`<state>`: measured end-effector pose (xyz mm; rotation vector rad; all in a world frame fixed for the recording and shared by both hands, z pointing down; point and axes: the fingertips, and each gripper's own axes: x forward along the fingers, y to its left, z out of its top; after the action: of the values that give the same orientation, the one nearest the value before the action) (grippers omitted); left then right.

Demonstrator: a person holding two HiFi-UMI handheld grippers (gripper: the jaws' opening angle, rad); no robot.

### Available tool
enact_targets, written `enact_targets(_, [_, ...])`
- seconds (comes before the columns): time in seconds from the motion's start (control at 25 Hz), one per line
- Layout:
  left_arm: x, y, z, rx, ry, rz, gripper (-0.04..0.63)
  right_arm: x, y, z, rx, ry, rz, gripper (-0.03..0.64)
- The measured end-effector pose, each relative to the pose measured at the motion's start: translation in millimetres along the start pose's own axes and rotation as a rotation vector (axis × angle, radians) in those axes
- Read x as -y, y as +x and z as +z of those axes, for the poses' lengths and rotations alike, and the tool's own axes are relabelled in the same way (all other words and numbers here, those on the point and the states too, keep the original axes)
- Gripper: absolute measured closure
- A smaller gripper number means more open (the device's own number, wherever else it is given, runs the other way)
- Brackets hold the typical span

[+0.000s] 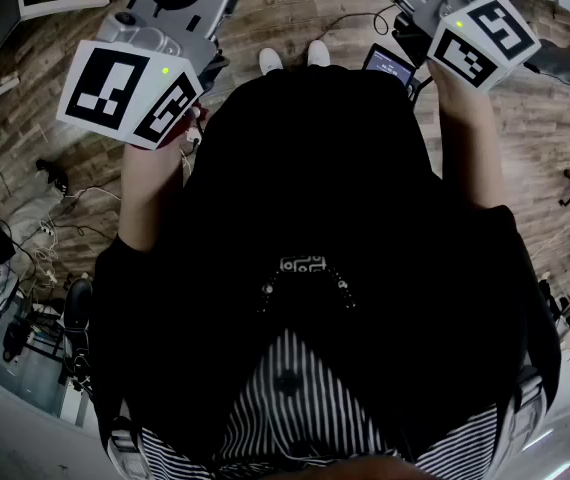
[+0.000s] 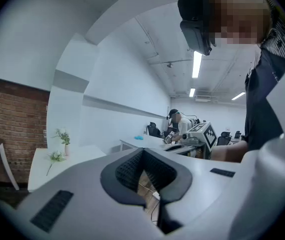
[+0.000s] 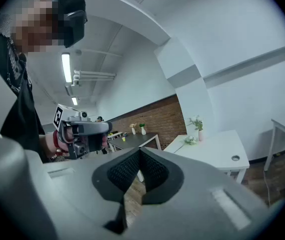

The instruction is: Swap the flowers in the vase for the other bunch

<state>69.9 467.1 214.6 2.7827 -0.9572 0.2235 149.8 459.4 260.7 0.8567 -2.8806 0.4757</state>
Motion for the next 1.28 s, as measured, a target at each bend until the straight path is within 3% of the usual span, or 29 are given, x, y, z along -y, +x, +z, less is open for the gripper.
enact_targets(0.4, [-2,2,-17,-0.032,-0.022,0.005,0.588,20,-2,-14,-0.012,0.019,-0.063,0.614])
enact_targets(0.6, [-5,18,-37,-0.069,-0.065,-0.010,0.589,39,-2,-35,-0.023,0.107,-0.038,0.613])
enact_targets(0.8, [-10,23,-46,-0.089,-0.089,-0.026,0.588,45,1,-39,-0.018,0.126,-0.070,0.612])
enact_targets(1.28, [-5,50,-42,-0.073,-0.059,-0.020,0.589,48,-12,-34,-0.012,0.070,-0.092,0.612])
